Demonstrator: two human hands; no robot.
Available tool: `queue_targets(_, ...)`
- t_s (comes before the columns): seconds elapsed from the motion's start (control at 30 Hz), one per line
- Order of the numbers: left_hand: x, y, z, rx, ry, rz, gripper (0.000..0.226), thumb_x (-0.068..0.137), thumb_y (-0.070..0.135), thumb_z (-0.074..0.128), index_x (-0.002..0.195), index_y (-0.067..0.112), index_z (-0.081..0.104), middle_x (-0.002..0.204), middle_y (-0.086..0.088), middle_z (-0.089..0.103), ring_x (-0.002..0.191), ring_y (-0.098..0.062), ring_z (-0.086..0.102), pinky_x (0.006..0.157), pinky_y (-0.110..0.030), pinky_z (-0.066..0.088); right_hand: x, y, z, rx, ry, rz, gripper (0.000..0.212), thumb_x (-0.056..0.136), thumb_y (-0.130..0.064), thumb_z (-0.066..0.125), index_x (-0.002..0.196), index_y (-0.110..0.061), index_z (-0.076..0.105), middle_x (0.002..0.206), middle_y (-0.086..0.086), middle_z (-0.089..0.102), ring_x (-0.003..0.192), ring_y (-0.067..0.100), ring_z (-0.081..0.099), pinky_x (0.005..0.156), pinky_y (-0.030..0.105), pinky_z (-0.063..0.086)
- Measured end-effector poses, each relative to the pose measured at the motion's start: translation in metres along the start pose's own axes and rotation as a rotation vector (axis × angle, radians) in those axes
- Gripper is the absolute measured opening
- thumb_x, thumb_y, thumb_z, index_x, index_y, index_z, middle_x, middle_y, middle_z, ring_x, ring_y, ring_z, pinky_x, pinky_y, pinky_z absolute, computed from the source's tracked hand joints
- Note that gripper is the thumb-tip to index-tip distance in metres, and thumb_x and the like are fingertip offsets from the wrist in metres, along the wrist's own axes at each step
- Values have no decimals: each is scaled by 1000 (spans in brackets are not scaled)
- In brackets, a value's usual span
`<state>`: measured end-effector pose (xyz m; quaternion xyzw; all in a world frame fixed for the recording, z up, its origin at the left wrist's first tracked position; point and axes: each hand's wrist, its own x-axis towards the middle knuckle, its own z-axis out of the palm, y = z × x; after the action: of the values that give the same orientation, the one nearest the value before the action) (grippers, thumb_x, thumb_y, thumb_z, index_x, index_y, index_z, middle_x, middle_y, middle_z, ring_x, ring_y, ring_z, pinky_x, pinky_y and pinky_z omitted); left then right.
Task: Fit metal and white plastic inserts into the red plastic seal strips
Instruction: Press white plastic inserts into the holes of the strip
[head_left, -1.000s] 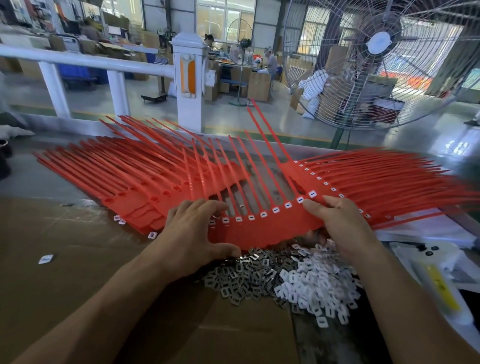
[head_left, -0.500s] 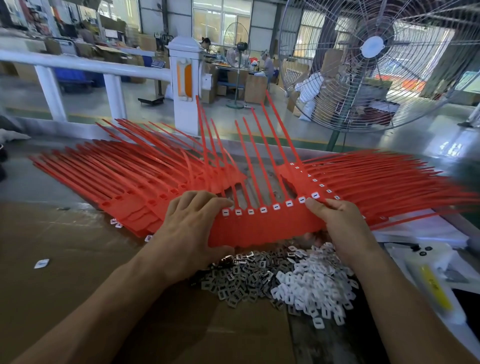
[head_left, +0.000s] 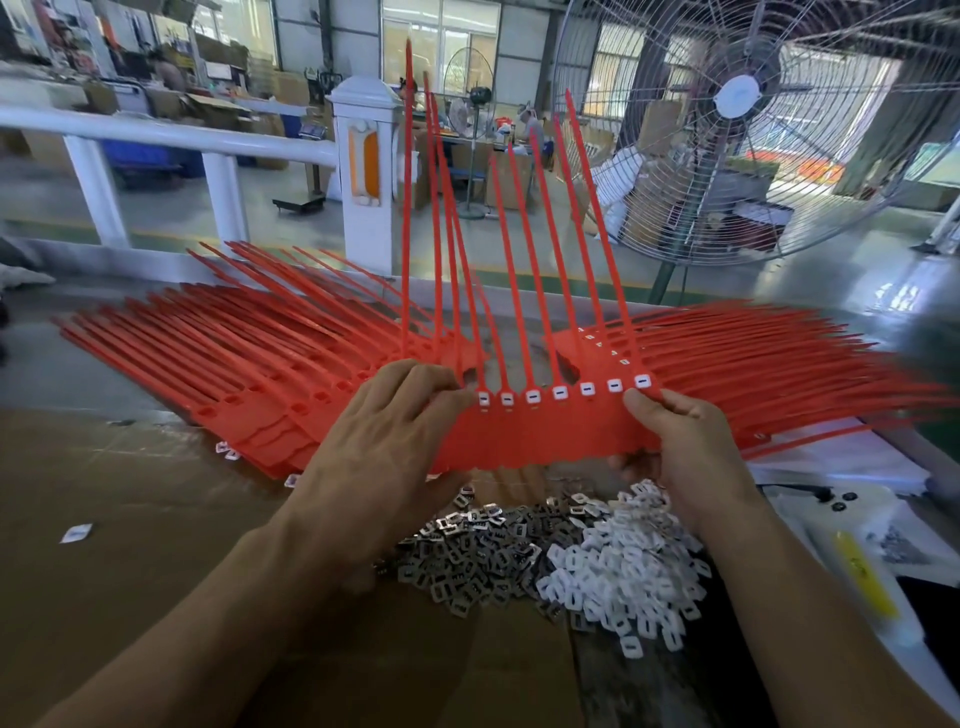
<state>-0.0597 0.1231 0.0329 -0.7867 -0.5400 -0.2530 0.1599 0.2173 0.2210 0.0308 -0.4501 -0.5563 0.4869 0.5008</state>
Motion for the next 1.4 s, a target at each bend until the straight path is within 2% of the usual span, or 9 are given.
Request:
queue_targets(0.27,2,-2,0,-10,-14,-52,70,77,42,79,139,17,57,133,1,53,127,-25,44,108,-45,43,-5,0,7,-2,4,-2,21,103,-24,62,95,-16,79,78,17,76,54,27,67,44,30,53)
queue_targets(0.4,7,-8,7,-36,-28,-123,67,81,31,80,142,20,55,149,-1,45,142,-26,33,114,-49,37,-3,3,9,-2,13,-5,17,104,-25,61,103,-15,75,82,20,77,60,32,71,48,30,56)
queue_targets(0.53,7,-14,12,-63,16,-209,61,87,28,73,144,20,52,161,-3,33,151,-26,22,117,-50,31,2,4,9,101,129,35,13,102,-23,64,103,-16,75,85,16,78,65,30,75,51,29,60)
queue_targets(0.8,0,-18,18,-80,-57,-336,57,90,39,69,142,26,52,156,1,37,146,-24,24,117,-45,27,19,-2,10,497,449,106,10,105,-4,54,98,-2,60,91,14,70,69,29,76,64,34,65)
queue_targets(0.97,-2,-22,17,-34,-88,-479,56,91,46,65,143,28,51,152,3,40,143,-22,27,115,-41,22,21,-3,8,664,439,192,13,100,13,47,106,8,57,113,22,65,99,39,71,76,40,65)
queue_targets(1.03,-3,-24,15,-12,-104,-544,56,91,46,63,142,26,52,150,1,43,141,-25,31,115,-43,22,20,-4,8,663,422,204,15,100,15,45,110,10,56,116,25,63,95,38,72,73,35,65)
queue_targets(1.13,-4,-27,13,30,-141,-626,55,92,49,59,141,24,51,149,-2,45,138,-27,35,114,-44,23,12,-4,8,580,400,275,14,107,0,47,109,9,57,91,22,74,72,29,77,58,27,63)
queue_targets(1.23,-4,-29,11,42,-159,-675,57,93,54,55,141,22,50,147,-3,46,138,-29,37,114,-46,25,6,-5,4,413,338,368,39,109,-34,51,98,2,62,68,11,76,56,18,75,44,23,56)
queue_targets(1.4,-1,-31,10,52,-196,-710,58,95,58,50,140,21,50,147,-3,48,138,-30,38,112,-47,27,0,-12,15,249,195,324,55,108,-48,45,87,-3,68,63,10,73,45,16,68,38,21,50)
